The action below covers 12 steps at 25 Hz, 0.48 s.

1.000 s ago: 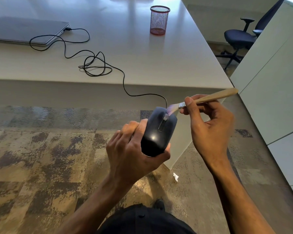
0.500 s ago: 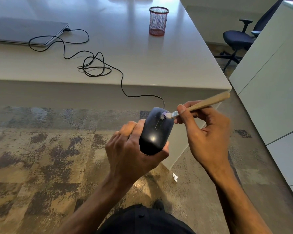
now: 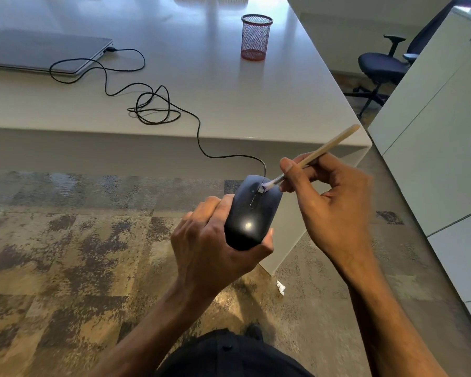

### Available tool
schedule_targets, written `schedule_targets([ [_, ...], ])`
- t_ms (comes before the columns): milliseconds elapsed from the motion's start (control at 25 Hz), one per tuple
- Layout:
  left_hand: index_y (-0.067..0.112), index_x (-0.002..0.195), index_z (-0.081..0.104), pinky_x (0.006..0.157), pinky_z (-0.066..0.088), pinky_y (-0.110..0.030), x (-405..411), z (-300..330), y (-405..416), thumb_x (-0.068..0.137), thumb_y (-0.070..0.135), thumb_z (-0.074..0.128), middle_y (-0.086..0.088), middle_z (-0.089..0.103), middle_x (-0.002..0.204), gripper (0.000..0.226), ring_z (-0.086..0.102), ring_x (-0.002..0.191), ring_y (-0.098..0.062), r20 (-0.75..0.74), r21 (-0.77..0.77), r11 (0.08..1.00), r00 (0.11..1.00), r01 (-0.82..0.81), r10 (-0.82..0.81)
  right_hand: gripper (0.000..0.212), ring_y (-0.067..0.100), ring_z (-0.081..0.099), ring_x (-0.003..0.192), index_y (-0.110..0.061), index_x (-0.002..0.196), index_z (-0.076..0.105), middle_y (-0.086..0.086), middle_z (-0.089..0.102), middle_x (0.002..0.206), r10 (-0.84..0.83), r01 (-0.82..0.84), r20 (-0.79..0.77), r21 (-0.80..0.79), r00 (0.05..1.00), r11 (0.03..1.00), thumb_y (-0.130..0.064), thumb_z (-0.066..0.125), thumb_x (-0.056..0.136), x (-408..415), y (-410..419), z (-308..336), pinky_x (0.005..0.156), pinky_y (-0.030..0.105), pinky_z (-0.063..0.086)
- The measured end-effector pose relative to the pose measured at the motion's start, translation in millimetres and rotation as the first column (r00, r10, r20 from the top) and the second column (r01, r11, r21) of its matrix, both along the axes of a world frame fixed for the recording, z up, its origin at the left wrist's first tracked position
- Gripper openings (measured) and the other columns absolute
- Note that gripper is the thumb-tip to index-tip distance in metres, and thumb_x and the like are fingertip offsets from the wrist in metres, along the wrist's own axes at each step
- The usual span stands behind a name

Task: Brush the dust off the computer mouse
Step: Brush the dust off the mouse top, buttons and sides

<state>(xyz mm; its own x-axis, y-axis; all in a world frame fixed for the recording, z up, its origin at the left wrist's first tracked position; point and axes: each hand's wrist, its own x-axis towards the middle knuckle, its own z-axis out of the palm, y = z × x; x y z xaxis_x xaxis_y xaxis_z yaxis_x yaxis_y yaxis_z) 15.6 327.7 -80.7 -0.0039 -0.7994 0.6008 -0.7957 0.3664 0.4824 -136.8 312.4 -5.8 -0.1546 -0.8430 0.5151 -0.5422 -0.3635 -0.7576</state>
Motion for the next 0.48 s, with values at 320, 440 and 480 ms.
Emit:
schedule_targets([
  [320,0.006,0.106,0.066,0.06,0.038,-0.019,1.1,-1.6,1.2,0.07,0.068,0.061,-0.001,0.062,0.08,0.072,0.048,0.065,-0.009,0.009,0.001,1.0,1.0,0.004,-0.004,0.013,-0.002,0.068,0.073,-0.018,0.088,0.068,-0.018,0.067,0.073,0.001,-0.001,0.002,0.011,1.0,1.0,-0.029,0.063,0.093,0.2,-6.8,-4.3,0.067,0.007,0.05],
  [440,0.006,0.107,0.066,0.06,0.04,-0.02,1.8,-2.2,0.9,0.069,0.068,0.061,-0.001,0.063,0.081,0.073,0.051,0.065,-0.011,0.01,0.004,1.0,1.0,-0.002,0.002,0.014,-0.004,0.068,0.07,-0.015,0.087,0.07,-0.017,0.068,0.069,0.068,-0.068,-0.025,0.014,0.997,0.998,-0.026,0.064,0.093,1.1,-4.2,-1.5,0.068,0.005,0.049],
  [480,0.006,0.106,0.066,0.06,0.041,-0.02,1.7,-1.9,0.8,0.069,0.068,0.061,-0.002,0.063,0.081,0.073,0.052,0.065,-0.012,0.008,0.002,1.0,1.0,-0.002,0.002,0.014,-0.004,0.068,0.071,-0.014,0.087,0.07,-0.017,0.068,0.07,0.072,-0.071,-0.028,0.012,0.997,0.997,-0.026,0.064,0.093,1.1,-4.2,-1.2,0.069,0.005,0.048],
])
